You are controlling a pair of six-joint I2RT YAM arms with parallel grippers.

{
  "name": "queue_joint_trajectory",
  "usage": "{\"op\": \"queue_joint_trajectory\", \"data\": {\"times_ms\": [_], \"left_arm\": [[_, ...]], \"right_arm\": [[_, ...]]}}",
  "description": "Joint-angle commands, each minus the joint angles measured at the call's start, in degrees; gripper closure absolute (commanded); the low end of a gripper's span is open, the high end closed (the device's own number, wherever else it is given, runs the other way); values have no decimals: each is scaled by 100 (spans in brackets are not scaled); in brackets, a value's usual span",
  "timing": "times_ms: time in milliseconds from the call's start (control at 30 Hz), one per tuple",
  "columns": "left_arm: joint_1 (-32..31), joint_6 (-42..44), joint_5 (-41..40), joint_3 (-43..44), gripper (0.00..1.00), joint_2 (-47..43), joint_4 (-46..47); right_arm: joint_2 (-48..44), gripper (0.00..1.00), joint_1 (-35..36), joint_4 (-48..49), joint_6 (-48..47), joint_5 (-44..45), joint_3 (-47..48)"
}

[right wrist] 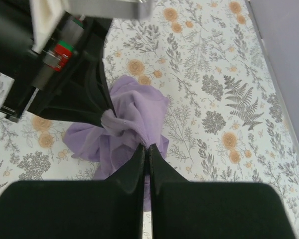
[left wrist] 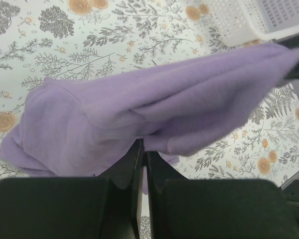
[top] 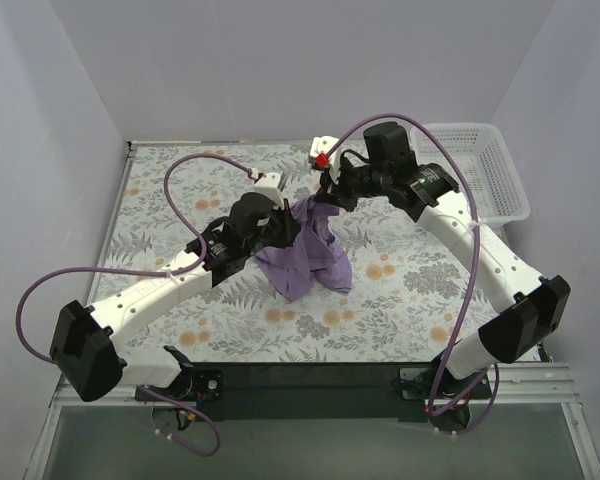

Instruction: Fold and stack the t-shirts

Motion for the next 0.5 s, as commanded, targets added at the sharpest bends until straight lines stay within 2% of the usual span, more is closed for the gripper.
{"op": "queue_joint_trajectory", "data": {"times_ms": [0, 100, 233, 300, 367, 433, 467], "left_arm": [[-18, 301, -318, 216, 100, -848, 41], [-18, 835, -486, 662, 100, -1594, -12], [-18, 1478, -267, 2075, 100, -1939, 40], [-18, 1803, 363, 2665, 100, -2027, 408], [-18, 1839, 708, 3262, 100, -1992, 628], [-18, 1656, 1776, 3827, 100, -1879, 1041], [-18, 1524, 2008, 4186, 100, -1747, 1130]], "right_arm": [[-434, 99, -189, 271, -61, 347, 67], [-496, 99, -198, 17, -360, 331, 697], [-540, 99, -198, -195, -563, -440, 1779], [-522, 99, -198, -178, -388, -1178, 2752], [-522, 99, -224, -90, -107, -1514, 3159], [-557, 99, -312, 15, 253, -2302, 3722], [-575, 99, -390, 120, 568, -2524, 3993]]}}
